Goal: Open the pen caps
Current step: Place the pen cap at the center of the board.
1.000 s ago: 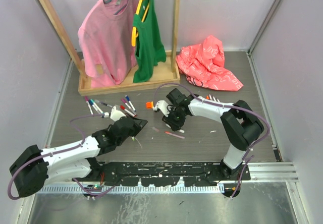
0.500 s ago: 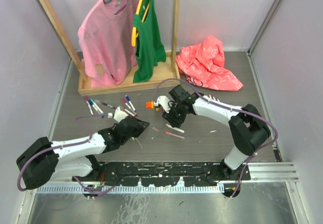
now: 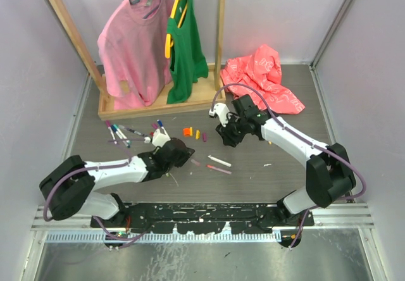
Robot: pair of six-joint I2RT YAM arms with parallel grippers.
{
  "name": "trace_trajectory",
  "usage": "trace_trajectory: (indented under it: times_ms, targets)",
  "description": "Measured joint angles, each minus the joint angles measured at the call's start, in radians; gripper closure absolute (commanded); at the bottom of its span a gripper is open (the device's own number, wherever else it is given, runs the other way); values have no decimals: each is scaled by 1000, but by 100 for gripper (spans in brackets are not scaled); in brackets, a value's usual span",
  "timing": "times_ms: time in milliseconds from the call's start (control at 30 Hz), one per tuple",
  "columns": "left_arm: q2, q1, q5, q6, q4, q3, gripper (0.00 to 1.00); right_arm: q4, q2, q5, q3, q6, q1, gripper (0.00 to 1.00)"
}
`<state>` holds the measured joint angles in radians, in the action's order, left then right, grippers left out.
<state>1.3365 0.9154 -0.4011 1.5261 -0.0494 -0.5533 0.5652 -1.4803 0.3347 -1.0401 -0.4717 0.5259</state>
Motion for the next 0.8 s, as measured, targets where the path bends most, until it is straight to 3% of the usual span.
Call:
trace_trajectory:
  times_ms: [267, 800]
  targets:
    - [136, 1, 7, 29, 44, -106, 99, -2, 3, -10, 0, 3, -13, 58]
    - [246, 1, 31, 58, 94, -182, 85, -4, 13, -21, 0, 7, -26, 58]
